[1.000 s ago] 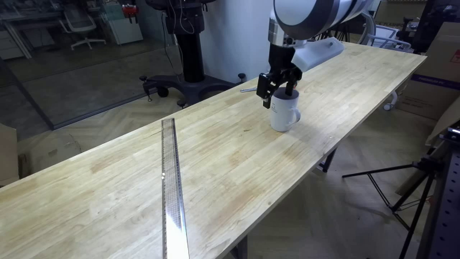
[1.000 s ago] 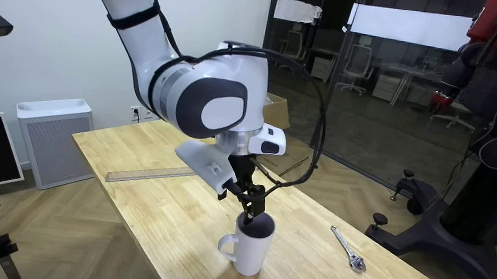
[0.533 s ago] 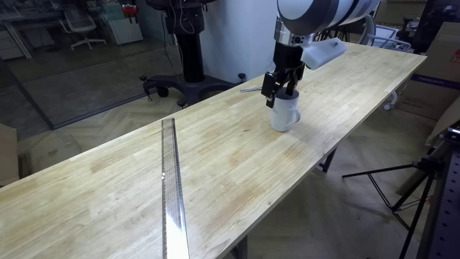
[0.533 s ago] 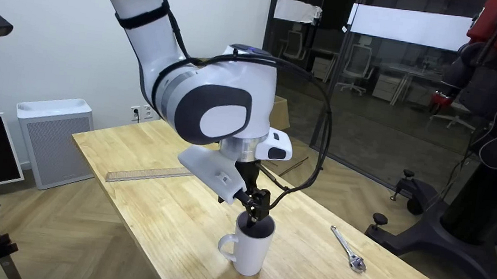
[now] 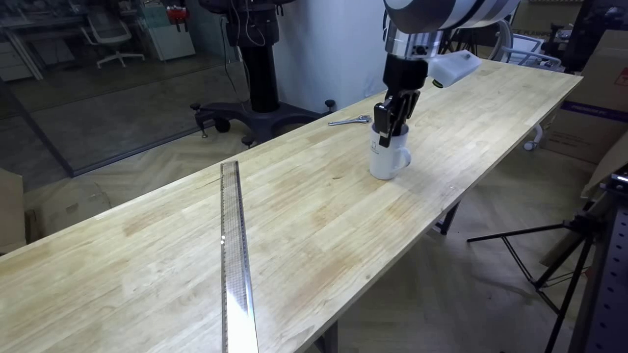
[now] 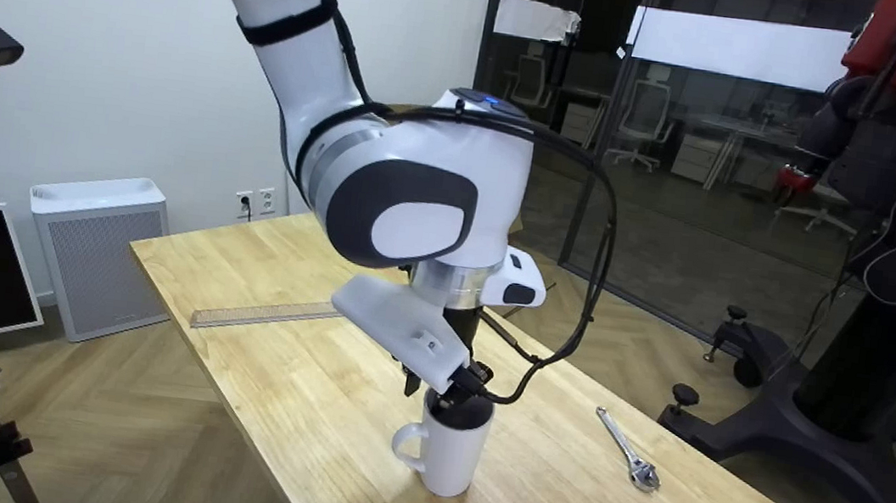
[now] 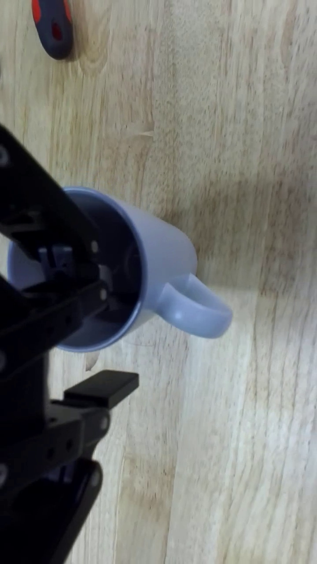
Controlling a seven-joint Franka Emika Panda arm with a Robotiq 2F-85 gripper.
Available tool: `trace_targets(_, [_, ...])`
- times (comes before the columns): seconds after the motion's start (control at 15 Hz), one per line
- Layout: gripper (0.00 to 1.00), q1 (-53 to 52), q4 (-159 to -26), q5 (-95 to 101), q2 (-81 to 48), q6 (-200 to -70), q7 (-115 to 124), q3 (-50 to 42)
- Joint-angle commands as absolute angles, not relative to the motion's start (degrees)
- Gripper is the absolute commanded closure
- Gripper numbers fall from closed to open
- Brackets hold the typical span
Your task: Move the cup backwards to the center of the table
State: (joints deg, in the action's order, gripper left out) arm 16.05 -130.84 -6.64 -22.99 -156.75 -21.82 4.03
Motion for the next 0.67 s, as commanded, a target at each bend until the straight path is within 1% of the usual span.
trace_targets(0.0, [0.89,17.4,-129.5,-7.9,-23.1,-153.9,-24.9,4.4])
trace_targets(0.07, [0.95,17.6,-129.4,-7.9,-23.0,-153.4,-25.3,4.3])
trace_targets(0.2, [1.0,17.7,-129.2,-7.9,-22.9,-152.7,-25.9,4.2])
trace_targets(0.27, [1.0,17.8,-129.0,-7.9,-22.8,-152.2,-26.3,4.1])
trace_targets(0.33, [0.97,17.8,-128.6,-7.6,-22.8,-151.4,-26.8,3.9])
trace_targets(0.6, [0.98,18.3,-125.6,-7.3,-22.7,-144.7,-32.9,4.9])
